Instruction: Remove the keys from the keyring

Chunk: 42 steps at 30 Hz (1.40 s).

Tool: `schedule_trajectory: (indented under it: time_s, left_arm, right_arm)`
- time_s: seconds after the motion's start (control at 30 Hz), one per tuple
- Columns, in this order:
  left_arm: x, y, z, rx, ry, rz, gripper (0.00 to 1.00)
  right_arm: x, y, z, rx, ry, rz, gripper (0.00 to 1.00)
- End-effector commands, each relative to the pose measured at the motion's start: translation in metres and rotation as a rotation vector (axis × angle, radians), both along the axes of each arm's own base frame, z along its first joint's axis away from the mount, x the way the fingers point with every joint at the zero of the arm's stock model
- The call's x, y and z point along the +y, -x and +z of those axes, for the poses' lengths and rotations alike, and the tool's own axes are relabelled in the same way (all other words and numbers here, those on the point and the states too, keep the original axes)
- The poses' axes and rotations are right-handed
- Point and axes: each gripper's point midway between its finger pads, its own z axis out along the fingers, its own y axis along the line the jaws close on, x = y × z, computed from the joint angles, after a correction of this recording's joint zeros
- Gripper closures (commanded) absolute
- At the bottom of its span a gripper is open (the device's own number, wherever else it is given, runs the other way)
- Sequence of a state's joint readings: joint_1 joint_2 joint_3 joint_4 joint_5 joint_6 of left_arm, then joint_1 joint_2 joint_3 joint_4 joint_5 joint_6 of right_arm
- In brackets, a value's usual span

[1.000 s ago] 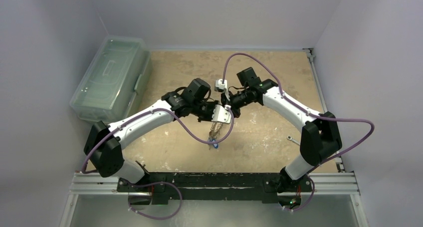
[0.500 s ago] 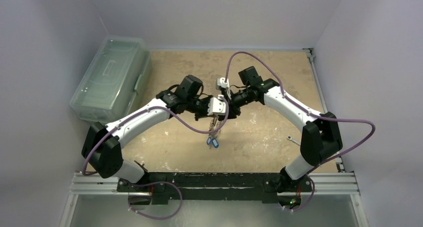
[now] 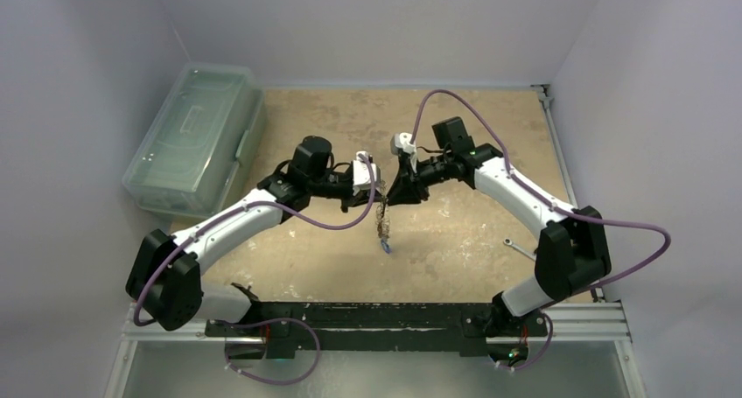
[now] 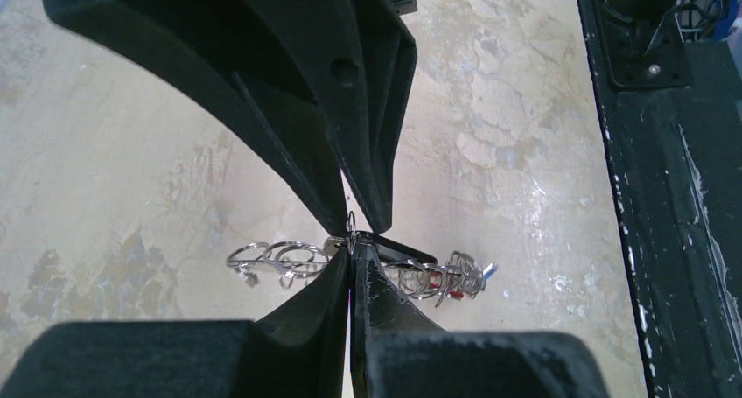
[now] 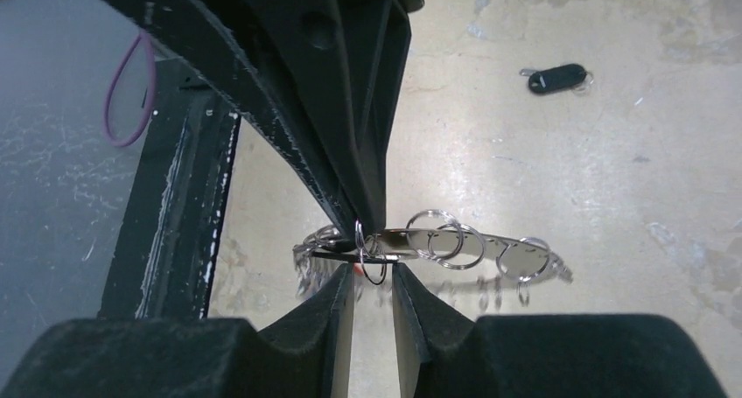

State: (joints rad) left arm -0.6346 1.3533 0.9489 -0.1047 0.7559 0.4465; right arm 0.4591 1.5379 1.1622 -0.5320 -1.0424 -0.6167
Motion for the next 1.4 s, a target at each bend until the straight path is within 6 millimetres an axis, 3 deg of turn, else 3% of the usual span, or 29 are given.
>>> schedule_trajectory:
  time_s: [0.0, 0.2, 0.4, 0.53, 0.67, 0.87, 1.17, 1.2, 1.27, 1.37]
  left_arm:
    - [-0.008, 0.001, 0.037, -0.061, 0.147, -0.033, 1.0]
    - [-0.004, 0.004, 0.036, -0.091, 0.159, -0.056, 1.0]
    - [-0.004, 0.006, 0.037, -0.1, 0.167, -0.071, 1.0]
    - [-0.005, 0.005, 0.04, -0.095, 0.177, -0.065, 1.0]
    - [-0.005, 0.004, 0.043, -0.093, 0.188, -0.053, 1.0]
    - [-0.004, 0.0, 0.048, -0.08, 0.212, -0.029, 1.0]
    - [-0.003, 0.0, 0.039, -0.064, 0.196, -0.025, 1.0]
    - [-0.002, -0.001, 0.037, -0.063, 0.197, -0.023, 1.0]
    - [-0.002, -0.002, 0.037, -0.061, 0.202, -0.021, 1.0]
    - [-0.002, -0.001, 0.036, -0.057, 0.204, -0.022, 1.0]
  right_arm:
    - [0.002, 0.002, 0.034, -0.085, -0.1, 0.044, 0.74]
    - [-0.004, -0.002, 0.045, -0.116, -0.123, 0.066, 0.65]
    - [-0.003, 0.0, 0.044, -0.126, -0.132, 0.09, 0.79]
    - [0.0, 0.001, 0.038, -0.122, -0.13, 0.097, 0.82]
    - [0.003, 0.004, 0.028, -0.124, -0.106, 0.106, 1.0]
    - [0.0, -0.001, 0.007, -0.152, -0.05, 0.082, 1.0]
    - [0.0, -0.004, -0.004, -0.175, -0.043, 0.071, 1.0]
    - [0.001, -0.001, -0.005, -0.166, -0.051, 0.078, 0.96]
    - [0.003, 0.005, -0.003, -0.144, -0.082, 0.102, 0.78]
    - [0.003, 0.004, 0.006, -0.136, -0.113, 0.102, 0.76]
